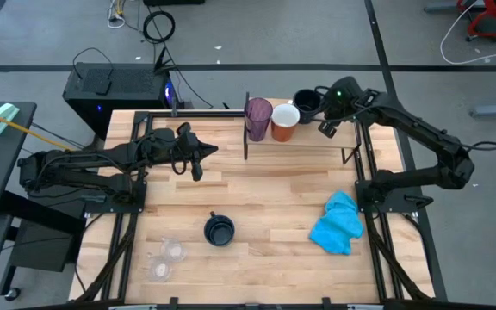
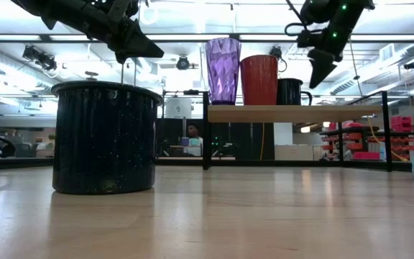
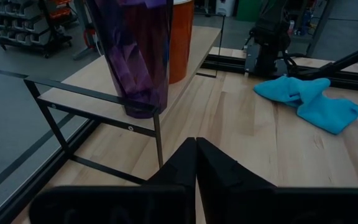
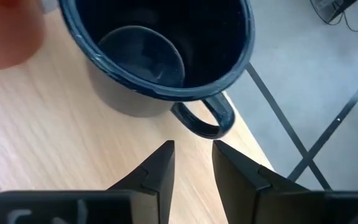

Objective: Stack small to large cups/mugs on shelf
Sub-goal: Put the right black mug on the shelf

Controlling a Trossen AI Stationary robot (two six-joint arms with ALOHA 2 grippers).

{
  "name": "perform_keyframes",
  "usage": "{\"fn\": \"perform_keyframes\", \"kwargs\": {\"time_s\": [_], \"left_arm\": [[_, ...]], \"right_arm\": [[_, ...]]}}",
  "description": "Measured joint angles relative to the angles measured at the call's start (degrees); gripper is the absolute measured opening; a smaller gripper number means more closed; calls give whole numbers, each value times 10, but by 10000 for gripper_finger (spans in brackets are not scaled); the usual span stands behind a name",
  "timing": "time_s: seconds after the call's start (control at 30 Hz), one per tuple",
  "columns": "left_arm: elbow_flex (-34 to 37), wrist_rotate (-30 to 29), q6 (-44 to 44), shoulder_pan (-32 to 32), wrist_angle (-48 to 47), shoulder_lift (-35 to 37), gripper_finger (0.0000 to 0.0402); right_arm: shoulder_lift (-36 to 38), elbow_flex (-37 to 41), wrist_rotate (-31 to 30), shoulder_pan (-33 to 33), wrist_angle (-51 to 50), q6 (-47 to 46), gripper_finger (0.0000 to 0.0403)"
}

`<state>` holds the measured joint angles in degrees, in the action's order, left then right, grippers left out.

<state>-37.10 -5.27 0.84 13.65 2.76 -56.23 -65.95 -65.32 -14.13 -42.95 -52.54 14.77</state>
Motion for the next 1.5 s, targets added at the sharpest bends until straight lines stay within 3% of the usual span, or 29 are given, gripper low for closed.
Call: {"fn": "perform_keyframes", "kwargs": {"time_s": [0.1, 0.27, 0.37, 0.73, 1.5], "left_arm": [[0, 0, 0, 0, 0, 0, 17], [0, 0, 0, 0, 0, 0, 23], [0, 0, 0, 0, 0, 0, 24], [0, 0, 0, 0, 0, 0, 17], [0, 0, -1, 0, 0, 0, 23]], "right_arm": [[0, 2, 4, -11, 9, 2, 111], [-8, 3, 75, -25, 7, -12, 103], [-22, 3, 86, -35, 7, -13, 96], [-69, 3, 78, -68, 25, 3, 77], [-69, 3, 52, -81, 46, 20, 71]]}}
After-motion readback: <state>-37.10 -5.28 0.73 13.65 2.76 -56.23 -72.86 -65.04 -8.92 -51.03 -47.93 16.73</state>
